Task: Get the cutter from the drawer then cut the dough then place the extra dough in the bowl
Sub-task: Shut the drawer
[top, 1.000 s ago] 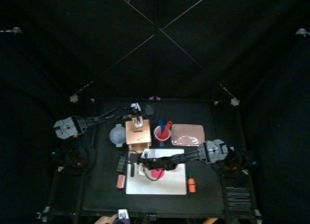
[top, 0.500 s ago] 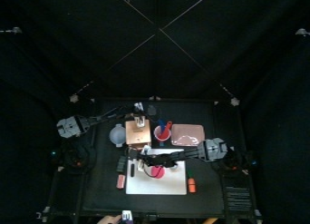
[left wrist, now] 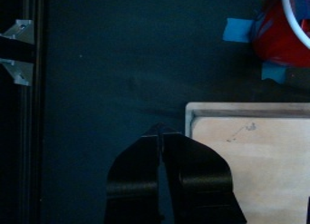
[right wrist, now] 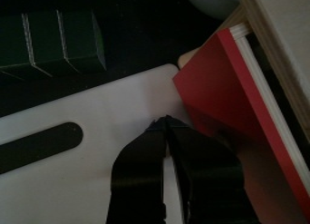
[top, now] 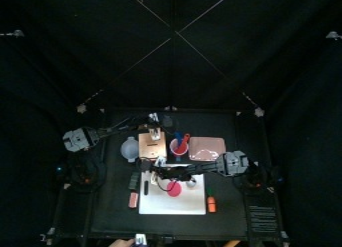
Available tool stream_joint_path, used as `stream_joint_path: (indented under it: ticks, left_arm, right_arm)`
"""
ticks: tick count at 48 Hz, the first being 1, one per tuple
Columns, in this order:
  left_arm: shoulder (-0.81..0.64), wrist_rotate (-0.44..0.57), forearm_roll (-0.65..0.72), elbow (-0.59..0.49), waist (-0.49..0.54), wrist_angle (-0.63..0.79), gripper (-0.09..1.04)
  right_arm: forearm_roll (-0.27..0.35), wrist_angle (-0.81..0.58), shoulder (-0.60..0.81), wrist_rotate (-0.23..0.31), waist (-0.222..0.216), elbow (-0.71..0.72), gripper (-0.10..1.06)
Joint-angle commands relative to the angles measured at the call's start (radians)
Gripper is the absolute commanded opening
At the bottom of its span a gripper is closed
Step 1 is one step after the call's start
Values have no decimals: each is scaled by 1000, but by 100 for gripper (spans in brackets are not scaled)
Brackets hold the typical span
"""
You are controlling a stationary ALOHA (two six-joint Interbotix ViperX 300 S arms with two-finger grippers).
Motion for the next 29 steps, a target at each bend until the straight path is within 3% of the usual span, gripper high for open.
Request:
stream_joint_path:
  ticks: [1,29]
  left_arm:
    - [-9,0,-8,-21,-37,3,39]
    - [11,23,-11,-41,-44,-3,39]
  right_arm:
    - [-3,2,-21,6,-46,-14,21]
    - [-29,2,-26,5,-106,-29,21]
